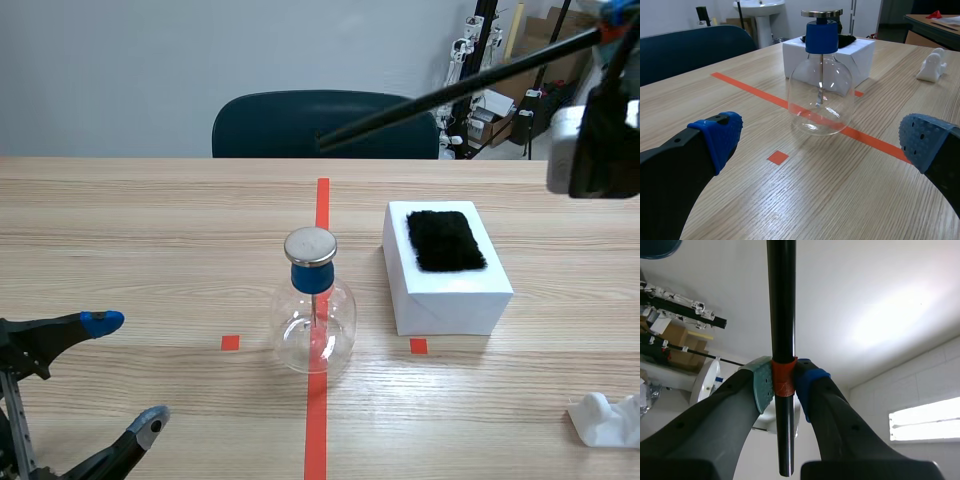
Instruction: Do the electroscope experiment. move the rod toward and away from the electroscope
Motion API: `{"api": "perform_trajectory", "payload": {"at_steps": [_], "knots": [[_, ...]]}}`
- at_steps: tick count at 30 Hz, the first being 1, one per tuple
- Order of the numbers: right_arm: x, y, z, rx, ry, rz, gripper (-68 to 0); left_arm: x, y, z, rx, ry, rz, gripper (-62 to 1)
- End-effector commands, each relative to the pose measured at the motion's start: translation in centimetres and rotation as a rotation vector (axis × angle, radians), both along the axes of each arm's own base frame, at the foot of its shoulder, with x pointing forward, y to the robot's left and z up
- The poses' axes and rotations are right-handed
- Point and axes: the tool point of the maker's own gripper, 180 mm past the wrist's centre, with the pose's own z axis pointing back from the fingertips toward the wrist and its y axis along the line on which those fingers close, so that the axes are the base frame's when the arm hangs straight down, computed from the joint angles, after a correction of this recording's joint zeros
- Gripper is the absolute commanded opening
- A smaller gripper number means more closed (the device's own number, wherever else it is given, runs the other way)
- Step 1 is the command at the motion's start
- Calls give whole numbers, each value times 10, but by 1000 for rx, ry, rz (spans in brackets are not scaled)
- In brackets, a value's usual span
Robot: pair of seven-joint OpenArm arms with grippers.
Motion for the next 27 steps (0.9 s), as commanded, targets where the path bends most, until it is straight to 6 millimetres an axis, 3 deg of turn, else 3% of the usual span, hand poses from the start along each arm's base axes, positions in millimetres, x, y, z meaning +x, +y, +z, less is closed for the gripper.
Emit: {"api": "perform_trajectory", "payload": {"at_steps": [1,11,27], "knots": [[6,0,11,-19,-46,5,-678,4,3,8,-18,-28,7,14],[15,13,-8,-99,-12,91,-678,4,3,8,-18,-28,7,14],[12,21,-13,-118,-7,123,-678,4,3,8,-17,-28,7,14]]}}
